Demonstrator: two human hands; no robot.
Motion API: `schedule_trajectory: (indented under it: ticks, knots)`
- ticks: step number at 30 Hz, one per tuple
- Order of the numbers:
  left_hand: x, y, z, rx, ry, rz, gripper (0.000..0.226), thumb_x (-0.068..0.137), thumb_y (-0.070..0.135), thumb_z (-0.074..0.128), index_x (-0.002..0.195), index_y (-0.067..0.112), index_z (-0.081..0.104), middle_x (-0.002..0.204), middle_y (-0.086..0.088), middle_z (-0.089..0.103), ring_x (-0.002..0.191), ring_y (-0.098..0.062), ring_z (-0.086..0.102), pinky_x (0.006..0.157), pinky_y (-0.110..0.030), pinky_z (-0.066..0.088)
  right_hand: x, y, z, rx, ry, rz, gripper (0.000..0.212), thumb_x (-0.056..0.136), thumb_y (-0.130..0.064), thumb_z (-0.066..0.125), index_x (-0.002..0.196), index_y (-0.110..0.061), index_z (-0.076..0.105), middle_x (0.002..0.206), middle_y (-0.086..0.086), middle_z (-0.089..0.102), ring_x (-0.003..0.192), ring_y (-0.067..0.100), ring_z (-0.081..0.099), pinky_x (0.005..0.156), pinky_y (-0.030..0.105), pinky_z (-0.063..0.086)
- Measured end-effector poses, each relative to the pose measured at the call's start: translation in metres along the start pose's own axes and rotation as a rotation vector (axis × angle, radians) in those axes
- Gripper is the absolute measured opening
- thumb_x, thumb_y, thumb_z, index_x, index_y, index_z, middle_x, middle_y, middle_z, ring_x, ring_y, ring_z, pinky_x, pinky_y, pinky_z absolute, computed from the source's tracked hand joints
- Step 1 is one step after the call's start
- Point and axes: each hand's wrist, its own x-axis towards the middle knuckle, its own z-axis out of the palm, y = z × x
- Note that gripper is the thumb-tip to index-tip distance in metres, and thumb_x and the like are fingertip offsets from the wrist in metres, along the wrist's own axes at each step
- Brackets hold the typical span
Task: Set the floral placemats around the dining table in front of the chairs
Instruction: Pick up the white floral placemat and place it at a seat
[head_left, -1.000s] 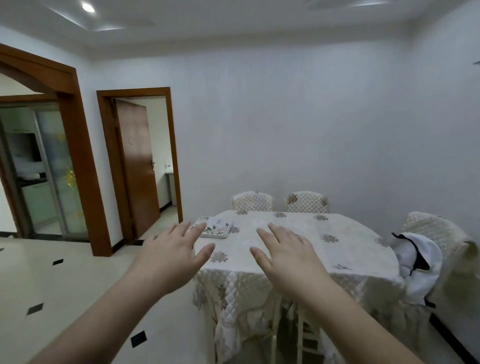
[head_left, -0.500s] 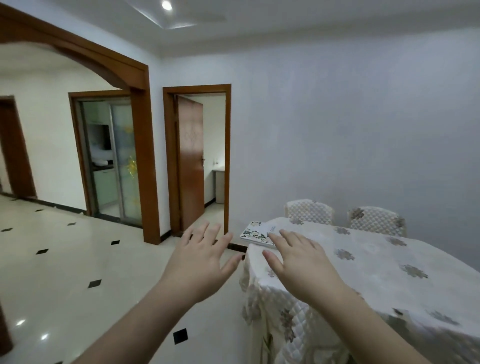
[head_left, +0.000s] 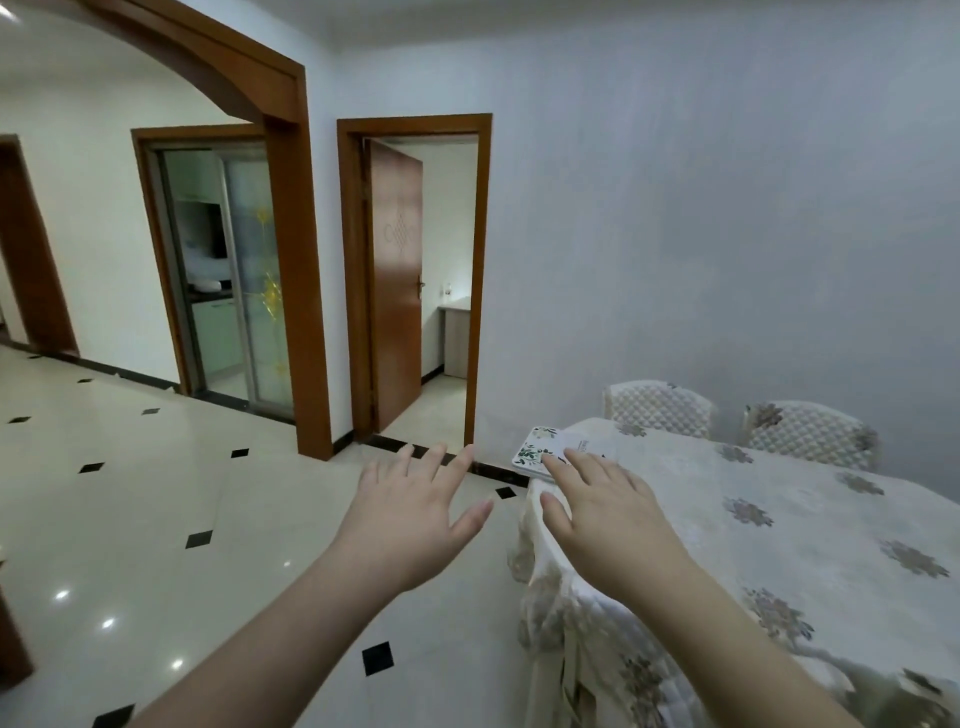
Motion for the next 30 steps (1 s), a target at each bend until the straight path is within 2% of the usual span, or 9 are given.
schedule_trajectory:
  ticks: [6,10,12,14,18,22,25,27,30]
  knots:
    - [0.089,0.005,0.03,0.042,0.023,0.045,0.093,0.071,0.076,-0.013,0.156,0.039,0.001,0.165,0.005,0.016,0.152,-0.023,0.01,0.122,-0.047,0.009,0.064,0.043,0.039,-0.011,0.015,0.042,0.063,0.094,-0.045,0.008,0.152,-0.029,0.025,0.16,-0.005,0.022,0.147,0.014,0.015,0.118,0.034,0.006]
    - [0.148,0.017,0.043,0.053,0.003,0.073,0.077,0.088,0.074,0.002,0.156,0.039,-0.004,0.166,0.006,0.012,0.153,-0.021,0.004,0.122,-0.045,0.005,0.116,0.082,0.07,-0.031,0.031,0.069,0.088,0.073,-0.046,-0.012,0.15,-0.03,0.028,0.16,-0.002,0.022,0.149,0.018,0.007,0.117,0.037,-0.002]
    - [0.169,0.019,0.046,0.056,-0.012,0.074,0.076,0.088,0.073,0.004,0.156,0.04,-0.004,0.166,0.006,0.011,0.153,-0.019,0.003,0.122,-0.045,0.004,0.135,0.092,0.082,-0.025,0.02,0.06,0.092,0.069,-0.046,-0.013,0.15,-0.03,0.028,0.16,-0.002,0.022,0.149,0.019,0.007,0.117,0.038,-0.002]
    - [0.198,0.023,0.055,0.062,-0.004,0.071,0.081,0.083,0.075,-0.004,0.156,0.04,-0.003,0.166,0.006,0.011,0.153,-0.019,0.003,0.122,-0.045,0.005,0.159,0.106,0.094,-0.007,0.0,0.06,0.093,0.069,-0.046,-0.012,0.151,-0.029,0.028,0.16,-0.001,0.022,0.149,0.019,0.008,0.119,0.039,0.001]
    - [0.243,0.034,0.069,0.096,0.075,0.119,0.087,0.076,0.07,-0.015,0.156,0.039,-0.001,0.166,0.007,0.007,0.153,-0.018,0.001,0.122,-0.046,0.006,0.2,0.127,0.116,0.018,0.034,0.075,0.08,0.08,-0.045,0.002,0.146,-0.023,0.043,0.154,0.005,0.039,0.146,0.026,0.026,0.118,0.045,0.015]
    - [0.28,0.036,0.086,0.085,0.076,0.133,0.086,0.077,0.07,-0.014,0.156,0.038,0.0,0.167,0.006,0.004,0.153,-0.019,0.0,0.121,-0.047,0.005,0.231,0.137,0.131,0.026,-0.037,0.057,0.069,0.088,-0.043,0.006,0.153,-0.026,0.023,0.162,-0.002,0.02,0.15,0.02,0.01,0.12,0.041,0.003]
    - [0.31,0.027,0.1,0.068,0.061,0.124,0.087,0.077,0.07,-0.014,0.156,0.037,0.002,0.167,0.004,0.006,0.153,-0.02,0.001,0.122,-0.045,0.005,0.255,0.139,0.143,0.025,-0.016,0.055,0.068,0.089,-0.041,0.005,0.154,-0.026,0.019,0.162,-0.005,0.017,0.15,0.019,0.008,0.12,0.041,0.0]
    - [0.327,0.019,0.11,0.06,0.054,0.133,0.089,0.076,0.07,-0.015,0.156,0.036,0.004,0.167,0.003,0.006,0.153,-0.02,0.001,0.122,-0.044,0.005,0.272,0.136,0.158,0.035,-0.016,0.058,0.078,0.082,-0.043,-0.005,0.154,-0.026,0.019,0.162,-0.004,0.016,0.15,0.02,0.008,0.12,0.042,0.0]
    - [0.349,-0.001,0.128,0.044,0.032,0.133,0.088,0.076,0.07,-0.014,0.156,0.037,0.003,0.167,0.005,0.004,0.153,-0.019,-0.001,0.122,-0.042,0.004,0.298,0.126,0.182,0.058,-0.046,0.059,0.09,0.073,-0.046,-0.009,0.155,-0.025,0.02,0.163,-0.002,0.017,0.15,0.022,0.01,0.12,0.043,0.001]
